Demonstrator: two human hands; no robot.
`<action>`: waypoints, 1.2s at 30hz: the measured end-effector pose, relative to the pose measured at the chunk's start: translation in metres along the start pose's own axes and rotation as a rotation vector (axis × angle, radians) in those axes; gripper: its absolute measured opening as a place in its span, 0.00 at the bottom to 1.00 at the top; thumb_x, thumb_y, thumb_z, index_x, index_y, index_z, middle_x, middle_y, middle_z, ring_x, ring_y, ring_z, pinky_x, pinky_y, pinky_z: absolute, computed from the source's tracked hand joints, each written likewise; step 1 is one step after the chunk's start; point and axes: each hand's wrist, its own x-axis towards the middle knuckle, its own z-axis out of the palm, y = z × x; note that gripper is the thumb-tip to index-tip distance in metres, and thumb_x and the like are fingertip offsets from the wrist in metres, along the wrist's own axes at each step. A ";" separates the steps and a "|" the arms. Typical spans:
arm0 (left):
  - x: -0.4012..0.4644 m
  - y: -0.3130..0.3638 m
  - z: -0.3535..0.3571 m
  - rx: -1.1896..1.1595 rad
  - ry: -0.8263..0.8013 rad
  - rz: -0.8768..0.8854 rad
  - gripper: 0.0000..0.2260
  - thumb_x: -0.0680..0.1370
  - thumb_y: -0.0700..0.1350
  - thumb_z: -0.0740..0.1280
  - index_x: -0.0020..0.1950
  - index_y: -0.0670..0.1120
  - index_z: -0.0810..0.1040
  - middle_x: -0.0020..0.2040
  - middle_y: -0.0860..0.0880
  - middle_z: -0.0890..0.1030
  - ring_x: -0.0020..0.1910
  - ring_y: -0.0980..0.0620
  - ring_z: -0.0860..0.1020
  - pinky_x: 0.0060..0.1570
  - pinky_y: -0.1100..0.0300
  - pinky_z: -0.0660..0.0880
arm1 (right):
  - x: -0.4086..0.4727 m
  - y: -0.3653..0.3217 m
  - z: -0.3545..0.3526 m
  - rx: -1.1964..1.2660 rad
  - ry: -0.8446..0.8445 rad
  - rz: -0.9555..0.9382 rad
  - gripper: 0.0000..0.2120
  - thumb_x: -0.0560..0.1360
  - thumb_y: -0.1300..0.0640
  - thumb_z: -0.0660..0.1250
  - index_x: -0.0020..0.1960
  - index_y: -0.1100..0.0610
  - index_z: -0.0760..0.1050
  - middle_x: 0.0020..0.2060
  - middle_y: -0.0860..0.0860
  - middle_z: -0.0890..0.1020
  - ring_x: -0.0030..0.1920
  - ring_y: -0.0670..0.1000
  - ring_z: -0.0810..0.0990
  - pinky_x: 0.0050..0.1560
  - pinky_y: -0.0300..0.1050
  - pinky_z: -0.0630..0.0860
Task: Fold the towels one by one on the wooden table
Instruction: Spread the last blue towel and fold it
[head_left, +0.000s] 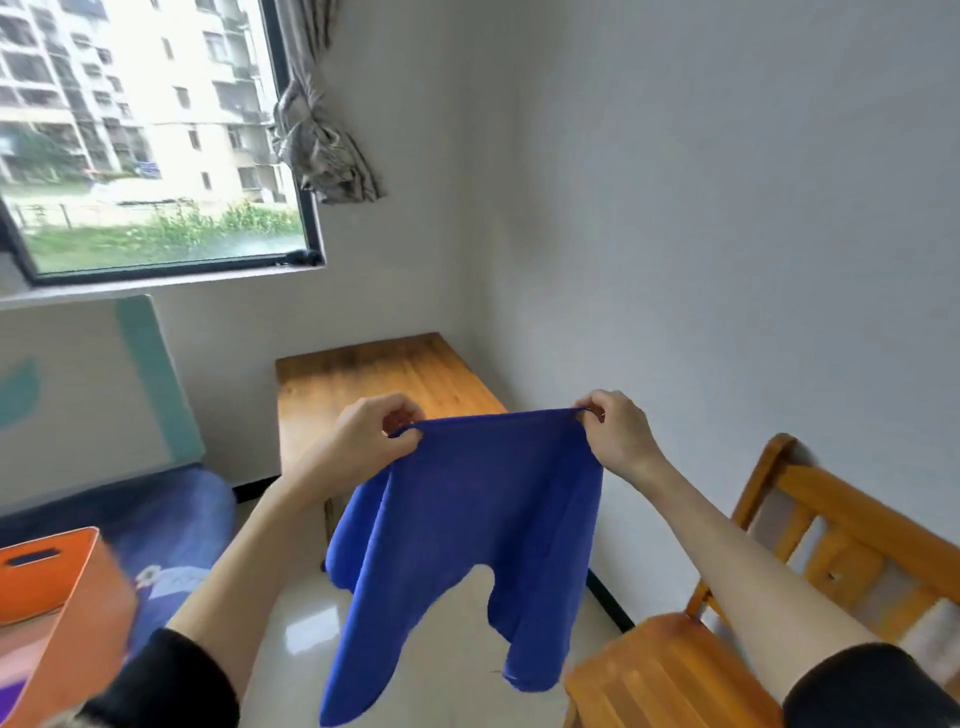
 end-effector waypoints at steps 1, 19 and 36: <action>0.006 -0.013 -0.008 0.012 0.036 -0.027 0.13 0.74 0.36 0.66 0.37 0.54 0.73 0.35 0.54 0.74 0.35 0.56 0.71 0.37 0.70 0.67 | 0.013 -0.007 0.016 0.014 -0.009 -0.012 0.11 0.78 0.64 0.57 0.52 0.61 0.77 0.48 0.52 0.75 0.47 0.49 0.71 0.45 0.35 0.65; 0.164 -0.230 -0.067 0.141 0.192 -0.488 0.04 0.74 0.45 0.70 0.39 0.49 0.78 0.37 0.51 0.79 0.34 0.54 0.74 0.35 0.65 0.69 | 0.286 -0.012 0.205 -0.034 -0.518 -0.109 0.08 0.78 0.59 0.59 0.48 0.56 0.77 0.46 0.49 0.78 0.49 0.50 0.76 0.47 0.41 0.71; 0.349 -0.428 -0.074 0.173 0.031 -0.663 0.10 0.74 0.51 0.69 0.36 0.50 0.75 0.34 0.52 0.75 0.32 0.56 0.70 0.31 0.64 0.64 | 0.509 0.021 0.346 -0.326 -0.177 -0.080 0.18 0.73 0.42 0.65 0.32 0.53 0.70 0.28 0.49 0.75 0.35 0.55 0.74 0.31 0.42 0.63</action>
